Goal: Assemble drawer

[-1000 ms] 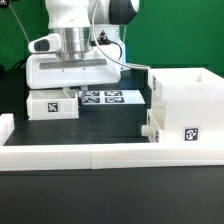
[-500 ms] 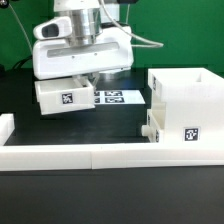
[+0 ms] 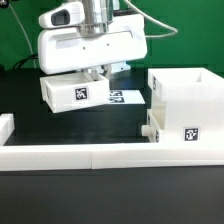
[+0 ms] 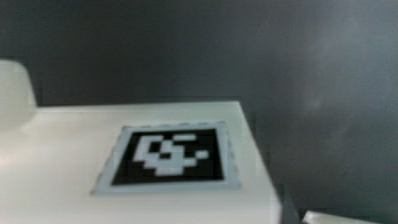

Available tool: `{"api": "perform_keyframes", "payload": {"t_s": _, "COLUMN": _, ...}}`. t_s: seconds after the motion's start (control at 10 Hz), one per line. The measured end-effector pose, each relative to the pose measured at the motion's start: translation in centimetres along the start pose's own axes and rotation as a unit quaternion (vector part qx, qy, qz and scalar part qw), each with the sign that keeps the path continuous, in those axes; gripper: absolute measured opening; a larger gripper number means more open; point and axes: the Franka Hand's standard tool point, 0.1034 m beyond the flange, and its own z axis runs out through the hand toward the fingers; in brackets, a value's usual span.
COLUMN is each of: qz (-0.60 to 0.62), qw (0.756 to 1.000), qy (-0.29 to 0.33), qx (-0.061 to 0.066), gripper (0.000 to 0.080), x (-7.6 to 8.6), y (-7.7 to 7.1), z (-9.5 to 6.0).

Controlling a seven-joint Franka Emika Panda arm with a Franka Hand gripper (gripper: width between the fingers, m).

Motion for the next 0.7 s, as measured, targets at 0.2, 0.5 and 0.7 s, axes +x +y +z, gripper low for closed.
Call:
{"api": "perform_keyframes", "payload": {"t_s": 0.2, "qz": -0.073, "qw": 0.997, "qy": -0.001, "qx": 0.000, "gripper": 0.0041, "x": -0.1, "y": 0.0, "z": 0.1}}
{"api": "perform_keyframes", "payload": {"t_s": 0.5, "qz": -0.226, "qw": 0.974, "qy": -0.004, "qx": -0.006, "gripper": 0.0041, "x": 0.4, "y": 0.5, "z": 0.1}}
{"api": "perform_keyframes", "payload": {"t_s": 0.7, "qz": -0.298, "qw": 0.954, "qy": -0.010, "qx": -0.010, "gripper": 0.0041, "x": 2.0, "y": 0.7, "z": -0.4}}
